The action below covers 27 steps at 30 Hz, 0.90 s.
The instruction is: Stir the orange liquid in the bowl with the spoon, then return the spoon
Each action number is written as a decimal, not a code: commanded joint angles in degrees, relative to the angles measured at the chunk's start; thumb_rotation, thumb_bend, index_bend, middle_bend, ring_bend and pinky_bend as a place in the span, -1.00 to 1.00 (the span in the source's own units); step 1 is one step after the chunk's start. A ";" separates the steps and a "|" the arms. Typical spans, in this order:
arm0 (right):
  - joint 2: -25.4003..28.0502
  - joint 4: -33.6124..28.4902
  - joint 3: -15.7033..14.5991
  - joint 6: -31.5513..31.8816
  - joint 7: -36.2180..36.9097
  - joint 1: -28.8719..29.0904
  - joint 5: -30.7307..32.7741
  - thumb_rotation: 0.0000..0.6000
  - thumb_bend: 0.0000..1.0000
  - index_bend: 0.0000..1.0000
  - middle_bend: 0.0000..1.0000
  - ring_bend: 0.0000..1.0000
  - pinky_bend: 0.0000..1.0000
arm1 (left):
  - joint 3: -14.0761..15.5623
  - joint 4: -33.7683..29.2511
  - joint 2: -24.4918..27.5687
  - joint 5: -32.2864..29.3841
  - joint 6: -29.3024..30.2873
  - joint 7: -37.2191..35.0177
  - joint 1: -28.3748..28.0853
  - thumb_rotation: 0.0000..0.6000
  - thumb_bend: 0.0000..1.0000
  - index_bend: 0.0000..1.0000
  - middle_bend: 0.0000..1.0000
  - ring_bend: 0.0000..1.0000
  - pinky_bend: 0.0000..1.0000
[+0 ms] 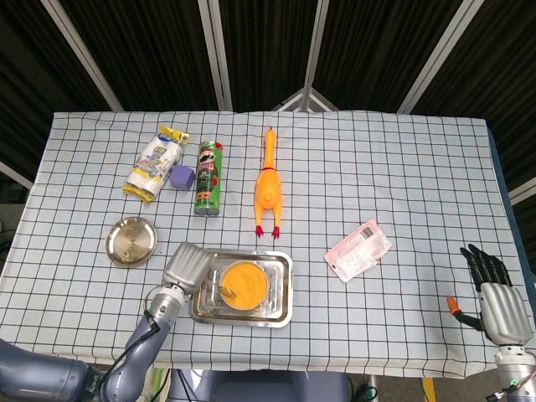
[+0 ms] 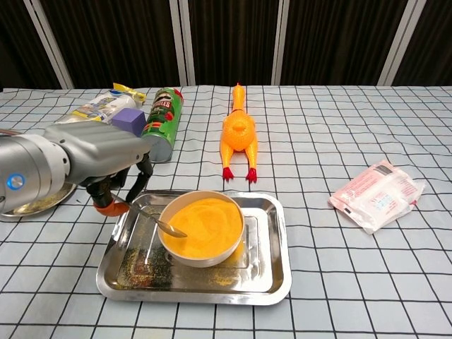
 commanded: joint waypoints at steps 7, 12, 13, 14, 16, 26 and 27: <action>0.08 0.08 0.02 0.12 0.52 -0.04 -0.12 1.00 -0.19 -1.00 -1.00 -1.00 -1.00 | -3.66 -1.45 -3.24 -11.67 5.22 3.81 -6.89 1.00 0.43 0.67 1.00 1.00 0.95; 0.07 0.08 -0.02 0.19 0.62 -0.04 -0.32 1.00 -0.19 -1.00 -1.00 -1.00 -1.00 | -4.89 -1.28 -4.83 -15.53 7.41 4.17 -9.27 1.00 0.45 0.67 1.00 1.00 0.96; 0.07 0.07 -0.03 0.21 0.60 -0.04 -0.36 1.00 -0.19 -1.00 -1.00 -1.00 -1.00 | -5.28 -1.43 -5.06 -16.77 7.86 4.30 -9.72 1.00 0.45 0.67 1.00 1.00 0.96; 0.08 0.03 -0.05 0.21 0.63 -0.05 -0.37 1.00 -0.19 -1.00 -1.00 -1.00 -1.00 | -6.07 -1.82 -5.31 -18.77 8.46 4.46 -10.34 1.00 0.45 0.67 1.00 1.00 0.96; 0.08 0.01 -0.04 0.23 0.67 -0.05 -0.36 1.00 -0.19 -1.00 -1.00 -1.00 -1.00 | -7.23 -2.41 -5.43 -21.50 9.45 4.78 -11.28 1.00 0.45 0.67 1.00 1.00 0.96; 0.07 0.08 -0.07 0.30 0.78 -0.05 -0.54 1.00 -0.19 -1.00 -1.00 -1.00 -1.00 | -12.24 -4.56 -2.44 -34.44 12.83 7.49 -15.02 1.00 0.46 0.67 1.00 1.00 0.96; 0.05 0.07 -0.08 0.31 0.72 -0.05 -0.55 1.00 -0.19 -1.00 -1.00 -1.00 -1.00 | -12.57 -4.58 -2.13 -35.36 12.68 7.53 -15.32 1.00 0.46 0.67 1.00 1.00 0.96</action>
